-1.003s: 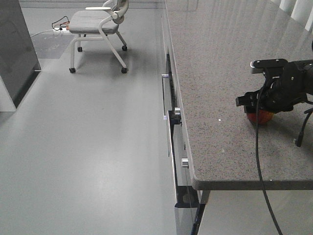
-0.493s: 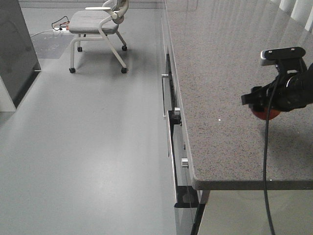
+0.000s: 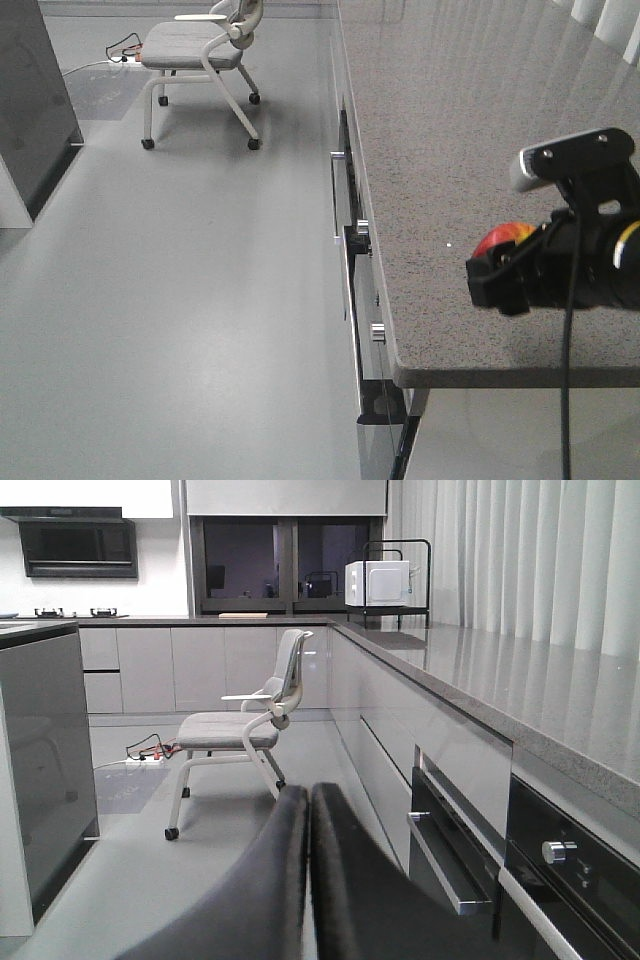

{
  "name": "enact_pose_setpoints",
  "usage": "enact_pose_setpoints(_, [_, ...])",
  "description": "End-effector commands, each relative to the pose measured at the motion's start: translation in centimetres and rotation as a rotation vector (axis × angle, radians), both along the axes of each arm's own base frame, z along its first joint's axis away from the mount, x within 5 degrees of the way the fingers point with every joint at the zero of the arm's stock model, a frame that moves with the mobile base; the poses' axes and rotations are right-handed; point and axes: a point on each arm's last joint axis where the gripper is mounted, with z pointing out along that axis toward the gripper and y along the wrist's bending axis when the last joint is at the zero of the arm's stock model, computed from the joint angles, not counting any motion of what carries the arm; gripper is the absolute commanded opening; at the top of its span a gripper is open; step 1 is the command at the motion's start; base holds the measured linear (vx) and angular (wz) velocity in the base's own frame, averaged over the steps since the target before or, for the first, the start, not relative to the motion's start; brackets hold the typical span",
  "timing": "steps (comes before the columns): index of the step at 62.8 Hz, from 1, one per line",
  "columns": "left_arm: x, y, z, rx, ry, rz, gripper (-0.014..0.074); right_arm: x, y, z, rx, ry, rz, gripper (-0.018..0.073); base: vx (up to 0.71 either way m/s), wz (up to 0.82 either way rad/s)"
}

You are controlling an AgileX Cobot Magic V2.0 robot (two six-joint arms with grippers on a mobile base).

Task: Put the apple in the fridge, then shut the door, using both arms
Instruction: 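Lift the apple with the right gripper and pull it off the counter, then drive the base away from the counter holding the apple in the right gripper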

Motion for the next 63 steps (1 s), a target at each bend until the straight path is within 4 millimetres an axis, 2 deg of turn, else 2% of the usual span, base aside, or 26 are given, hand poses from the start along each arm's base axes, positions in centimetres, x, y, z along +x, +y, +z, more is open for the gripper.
enact_pose_setpoints(1, [-0.1,0.0,0.1,-0.017,-0.068,-0.002,-0.0006,-2.1,0.3,2.4,0.042,-0.109,0.051,0.0356,0.0,0.0])
enact_pose_setpoints(16, [-0.1,0.0,0.1,-0.017,-0.068,-0.002,-0.0006,-7.4,0.5,3.5,0.128,-0.097,0.15,0.0356,0.0,0.0])
enact_pose_setpoints(35, [-0.1,0.0,0.1,-0.017,-0.068,-0.002,-0.0006,-13.0,-1.2,1.7,0.236,-0.098,0.202,0.0356,0.0,0.0])
enact_pose_setpoints(45, [-0.1,0.0,0.1,-0.017,-0.068,-0.002,-0.0006,-14.7,-2.2,0.9,0.245,-0.124,0.206,0.0356,0.0,0.0])
enact_pose_setpoints(50, [-0.1,0.0,0.1,-0.017,-0.068,-0.002,-0.0006,-15.3,-2.5,1.1,0.254,-0.15,0.209,0.0356,0.0,0.0])
enact_pose_setpoints(63, [-0.1,0.0,0.1,-0.017,-0.068,-0.002,-0.0006,-15.7,-2.8,1.2,0.262,-0.169,0.211,0.0356,0.0,0.0])
